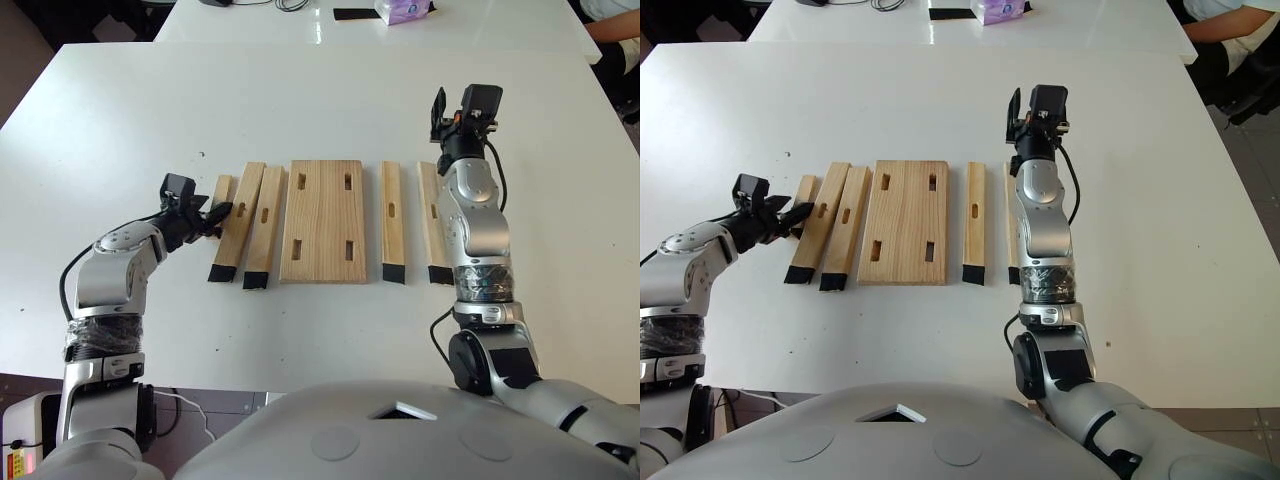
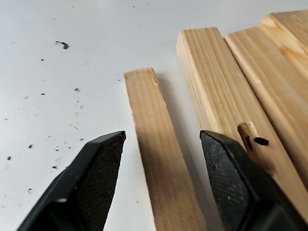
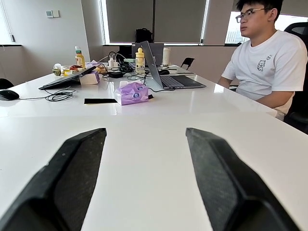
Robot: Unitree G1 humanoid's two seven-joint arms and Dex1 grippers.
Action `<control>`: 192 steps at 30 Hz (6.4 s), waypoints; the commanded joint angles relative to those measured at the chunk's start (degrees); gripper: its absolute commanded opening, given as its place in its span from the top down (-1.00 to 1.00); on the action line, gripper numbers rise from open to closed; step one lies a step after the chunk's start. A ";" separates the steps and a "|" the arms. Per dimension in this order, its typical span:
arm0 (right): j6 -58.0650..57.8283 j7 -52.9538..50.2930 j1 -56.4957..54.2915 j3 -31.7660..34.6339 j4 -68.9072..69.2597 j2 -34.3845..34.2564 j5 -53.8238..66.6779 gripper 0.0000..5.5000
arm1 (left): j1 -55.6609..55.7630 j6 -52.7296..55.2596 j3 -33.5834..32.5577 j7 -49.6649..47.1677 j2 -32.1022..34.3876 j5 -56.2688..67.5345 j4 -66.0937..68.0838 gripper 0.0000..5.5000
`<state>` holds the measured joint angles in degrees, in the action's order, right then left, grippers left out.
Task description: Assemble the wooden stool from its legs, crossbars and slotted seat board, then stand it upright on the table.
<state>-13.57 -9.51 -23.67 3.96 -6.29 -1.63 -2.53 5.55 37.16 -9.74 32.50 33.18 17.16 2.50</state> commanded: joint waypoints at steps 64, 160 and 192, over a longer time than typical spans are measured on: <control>-35.41 53.18 -12.47 6.70 14.95 23.01 52.36 -0.12 | 8.77 1.49 -4.06 17.06 -8.59 32.69 -24.42 0.52; 4.23 87.28 -2.09 -8.44 -11.76 44.05 20.54 0.52 | 9.79 -15.22 0.59 -9.21 -26.42 25.64 -14.97 0.07; 9.52 82.15 -0.36 -16.93 -28.32 38.87 11.40 0.52 | 9.47 -15.47 2.23 -8.47 -26.67 23.87 -14.15 0.07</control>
<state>-2.68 75.57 -29.25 -7.64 -28.93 38.03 17.73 14.43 21.65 -7.87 23.85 6.34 41.67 -11.92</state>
